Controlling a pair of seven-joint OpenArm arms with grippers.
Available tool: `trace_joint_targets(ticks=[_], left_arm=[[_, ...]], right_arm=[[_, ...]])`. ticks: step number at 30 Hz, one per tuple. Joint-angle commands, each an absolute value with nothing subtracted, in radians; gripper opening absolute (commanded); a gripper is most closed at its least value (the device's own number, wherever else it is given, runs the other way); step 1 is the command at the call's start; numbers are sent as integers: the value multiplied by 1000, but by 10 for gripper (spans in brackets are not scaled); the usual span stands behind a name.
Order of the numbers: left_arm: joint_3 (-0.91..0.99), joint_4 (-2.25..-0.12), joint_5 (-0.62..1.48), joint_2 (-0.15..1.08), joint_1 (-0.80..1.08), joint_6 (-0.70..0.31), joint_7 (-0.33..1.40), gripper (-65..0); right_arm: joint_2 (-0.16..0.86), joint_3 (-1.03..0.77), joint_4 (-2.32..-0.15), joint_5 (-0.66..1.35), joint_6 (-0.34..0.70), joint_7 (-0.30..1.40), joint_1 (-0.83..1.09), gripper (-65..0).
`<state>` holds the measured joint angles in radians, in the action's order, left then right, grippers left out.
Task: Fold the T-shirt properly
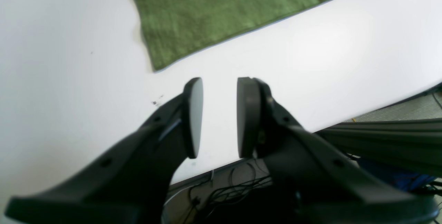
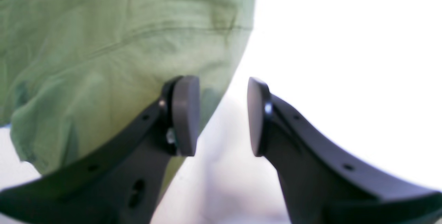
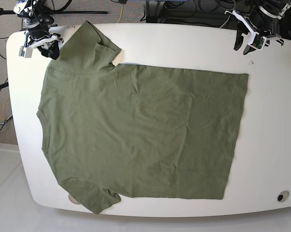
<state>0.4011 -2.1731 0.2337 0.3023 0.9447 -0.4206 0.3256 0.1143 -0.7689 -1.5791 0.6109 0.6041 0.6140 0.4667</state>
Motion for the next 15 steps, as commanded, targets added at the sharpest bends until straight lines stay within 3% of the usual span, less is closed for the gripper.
trace_joint_targets(ticks=[1, 15], left_arm=[[411, -2185, 244, 305, 952, -421, 311, -485], [412, -2184, 239, 306, 946, -416, 299, -515]], right_arm=[[131, -772, -1584, 642, 620, 591, 474, -423], [136, -766, -1545, 777, 628, 647, 486, -413]])
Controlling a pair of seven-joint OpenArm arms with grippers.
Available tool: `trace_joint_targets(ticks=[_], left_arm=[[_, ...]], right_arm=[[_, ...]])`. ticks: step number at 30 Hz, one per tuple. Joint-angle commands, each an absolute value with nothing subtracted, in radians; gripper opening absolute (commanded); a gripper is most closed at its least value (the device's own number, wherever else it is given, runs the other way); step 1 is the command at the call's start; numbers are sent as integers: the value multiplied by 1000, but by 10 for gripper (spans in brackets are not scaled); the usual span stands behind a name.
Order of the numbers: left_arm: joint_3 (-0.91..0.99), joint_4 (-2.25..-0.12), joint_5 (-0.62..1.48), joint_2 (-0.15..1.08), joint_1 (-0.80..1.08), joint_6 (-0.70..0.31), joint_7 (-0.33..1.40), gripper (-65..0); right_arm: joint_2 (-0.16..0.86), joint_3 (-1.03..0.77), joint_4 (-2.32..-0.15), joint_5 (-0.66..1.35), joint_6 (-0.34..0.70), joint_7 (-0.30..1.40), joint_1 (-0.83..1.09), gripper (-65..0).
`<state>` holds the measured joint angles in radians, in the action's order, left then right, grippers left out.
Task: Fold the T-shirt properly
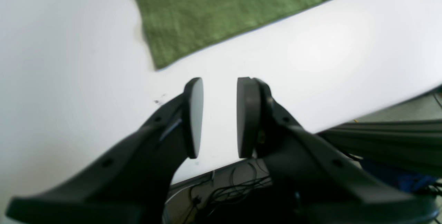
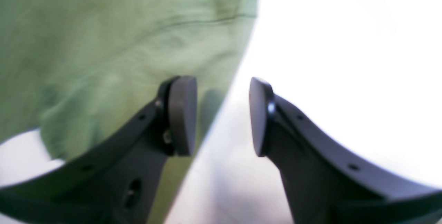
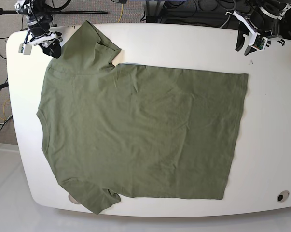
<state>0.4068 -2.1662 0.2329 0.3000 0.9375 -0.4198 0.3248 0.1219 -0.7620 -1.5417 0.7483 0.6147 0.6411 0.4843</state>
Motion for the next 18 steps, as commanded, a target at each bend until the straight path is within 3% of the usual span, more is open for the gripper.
trace_joint_targets(ticks=[1, 18], left_arm=[[412, -2184, 239, 306, 946, -416, 297, -516], [410, -2185, 244, 309, 938, -417, 297, -512]], right_arm=[[136, -766, -1540, 785, 629, 653, 486, -415], [139, -716, -1500, 847, 614, 720, 484, -413]])
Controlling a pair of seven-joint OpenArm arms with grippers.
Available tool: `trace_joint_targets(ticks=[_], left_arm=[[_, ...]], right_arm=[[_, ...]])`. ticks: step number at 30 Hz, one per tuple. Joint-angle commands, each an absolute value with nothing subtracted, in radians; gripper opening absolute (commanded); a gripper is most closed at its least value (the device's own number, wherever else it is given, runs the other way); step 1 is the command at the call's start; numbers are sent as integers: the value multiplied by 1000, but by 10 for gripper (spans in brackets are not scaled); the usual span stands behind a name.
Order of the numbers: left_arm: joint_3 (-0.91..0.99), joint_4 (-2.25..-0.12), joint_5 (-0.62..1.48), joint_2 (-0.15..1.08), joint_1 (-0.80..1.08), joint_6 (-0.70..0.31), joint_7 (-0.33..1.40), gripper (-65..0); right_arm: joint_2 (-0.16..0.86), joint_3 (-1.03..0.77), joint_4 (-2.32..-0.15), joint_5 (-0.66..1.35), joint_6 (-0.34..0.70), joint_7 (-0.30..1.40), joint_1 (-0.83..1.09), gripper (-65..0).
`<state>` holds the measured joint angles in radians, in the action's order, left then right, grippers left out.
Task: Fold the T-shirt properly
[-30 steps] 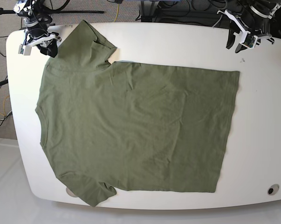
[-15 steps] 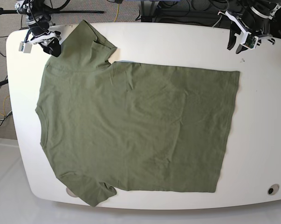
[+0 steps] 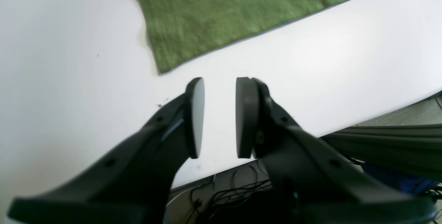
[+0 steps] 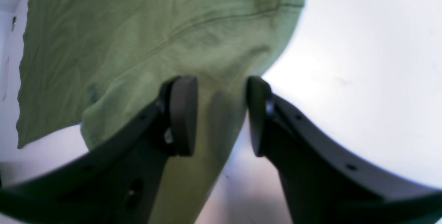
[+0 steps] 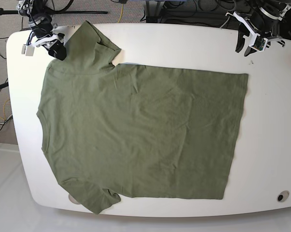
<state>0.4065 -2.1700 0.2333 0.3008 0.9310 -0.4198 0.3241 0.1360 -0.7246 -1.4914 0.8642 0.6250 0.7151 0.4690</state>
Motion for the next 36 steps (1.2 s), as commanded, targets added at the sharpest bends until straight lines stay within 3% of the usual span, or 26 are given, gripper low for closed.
trace_joint_targets(ticks=[1, 36], left_arm=[[409, -2185, 244, 308, 938, -417, 297, -512], [408, -2189, 242, 309, 941, -420, 300, -510]], right_arm=[[138, -711, -1499, 847, 612, 718, 484, -413], [126, -661, -1529, 858, 615, 732, 492, -398]])
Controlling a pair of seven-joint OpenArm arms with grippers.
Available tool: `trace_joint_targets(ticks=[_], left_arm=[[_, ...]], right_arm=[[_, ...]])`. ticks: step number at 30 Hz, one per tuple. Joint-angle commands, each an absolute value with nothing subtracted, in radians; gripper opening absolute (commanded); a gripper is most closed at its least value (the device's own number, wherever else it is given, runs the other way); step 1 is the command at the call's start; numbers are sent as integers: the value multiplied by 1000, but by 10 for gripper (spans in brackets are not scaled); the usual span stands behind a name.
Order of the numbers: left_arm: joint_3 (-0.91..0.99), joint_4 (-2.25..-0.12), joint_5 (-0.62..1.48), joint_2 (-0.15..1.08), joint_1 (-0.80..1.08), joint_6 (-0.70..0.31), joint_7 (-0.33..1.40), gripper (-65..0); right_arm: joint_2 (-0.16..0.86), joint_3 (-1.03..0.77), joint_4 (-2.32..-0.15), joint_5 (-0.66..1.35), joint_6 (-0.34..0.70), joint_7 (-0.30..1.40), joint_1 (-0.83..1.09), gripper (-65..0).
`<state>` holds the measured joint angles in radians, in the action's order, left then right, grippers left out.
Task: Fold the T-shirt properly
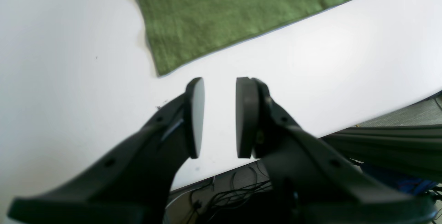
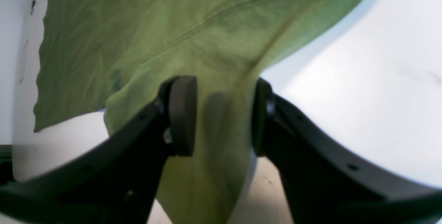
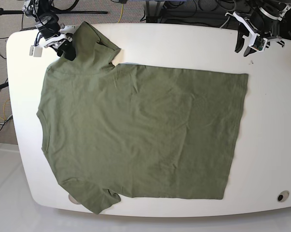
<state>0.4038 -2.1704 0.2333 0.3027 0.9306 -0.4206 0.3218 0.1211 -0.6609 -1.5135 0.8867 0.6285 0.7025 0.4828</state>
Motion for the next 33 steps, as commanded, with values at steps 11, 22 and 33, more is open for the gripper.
trace_joint_targets(ticks=[11, 22, 33], left_arm=[[420, -2102, 310, 302, 904, -418, 351, -500], [478, -2052, 401, 302, 887, -417, 351, -497], [553, -2006, 552, 345, 823, -413, 397, -482]], right_arm=[[129, -640, -1541, 843, 621, 737, 495, -650], [132, -631, -1534, 836, 624, 740, 484, -650], [132, -630, -1540, 837, 624, 743, 473, -650]])
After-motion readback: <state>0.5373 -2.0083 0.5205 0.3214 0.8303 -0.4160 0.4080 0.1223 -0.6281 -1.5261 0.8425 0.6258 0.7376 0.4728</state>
